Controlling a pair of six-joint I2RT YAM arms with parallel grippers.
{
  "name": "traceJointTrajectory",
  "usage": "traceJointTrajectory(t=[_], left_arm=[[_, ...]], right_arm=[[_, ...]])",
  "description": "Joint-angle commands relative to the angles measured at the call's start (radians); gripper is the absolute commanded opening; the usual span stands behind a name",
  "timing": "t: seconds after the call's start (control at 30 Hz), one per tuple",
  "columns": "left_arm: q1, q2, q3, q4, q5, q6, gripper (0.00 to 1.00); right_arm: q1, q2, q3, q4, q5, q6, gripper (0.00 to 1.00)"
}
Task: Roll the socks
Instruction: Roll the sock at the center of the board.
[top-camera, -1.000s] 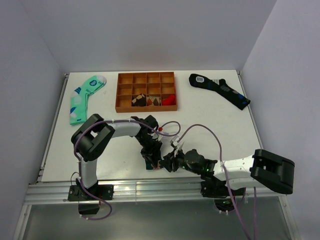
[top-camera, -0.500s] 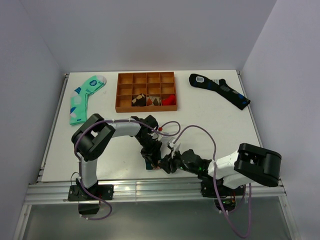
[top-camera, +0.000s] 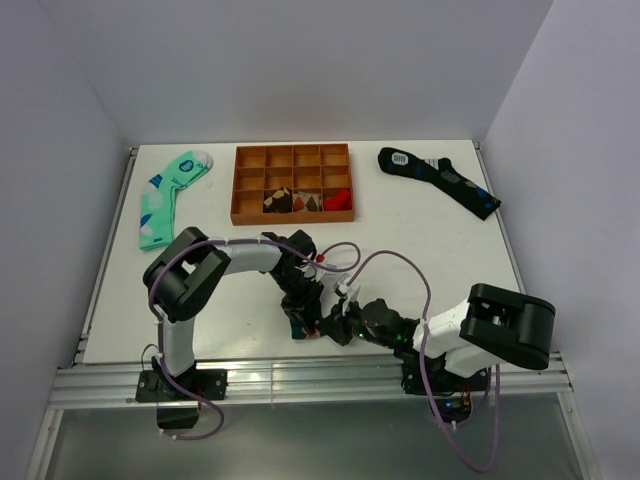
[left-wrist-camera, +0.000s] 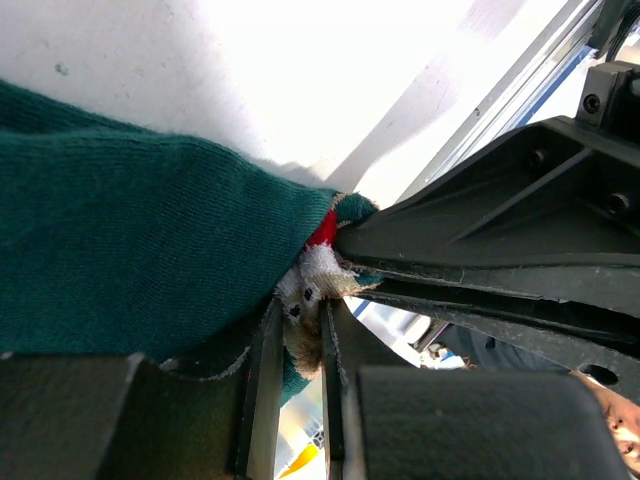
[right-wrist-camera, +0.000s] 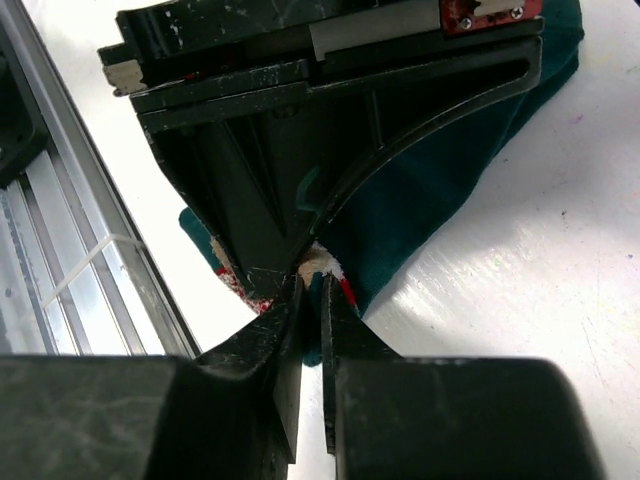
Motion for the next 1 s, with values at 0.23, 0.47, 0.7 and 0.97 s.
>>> traceJointTrajectory(t=[0.23,0.47,0.7,0.97], left_arm=[[0.012,0.022,-0.043,0.092,-0.398,-0.006,0.16],[0.012,-0.047,-0.044,0.182,-0.442,-0.106,0.26],[0.011,-0.144,-0.131,0.328,-0.493,-0.210,0.29],[0.011,-0.264,-0.214,0.466,-0.527,-0.287,0.34]], right_arm=[[-0.006,0.030,0.097,-0.199,0.018,0.029,0.08],[-0.006,-0.014,0.170,-0.390,0.039,0.059,0.08],[0.005,-0.002,0.210,-0.470,0.050,0.064,0.08],[0.014,-0.016,0.204,-0.472,0.047,0.070,0.08]])
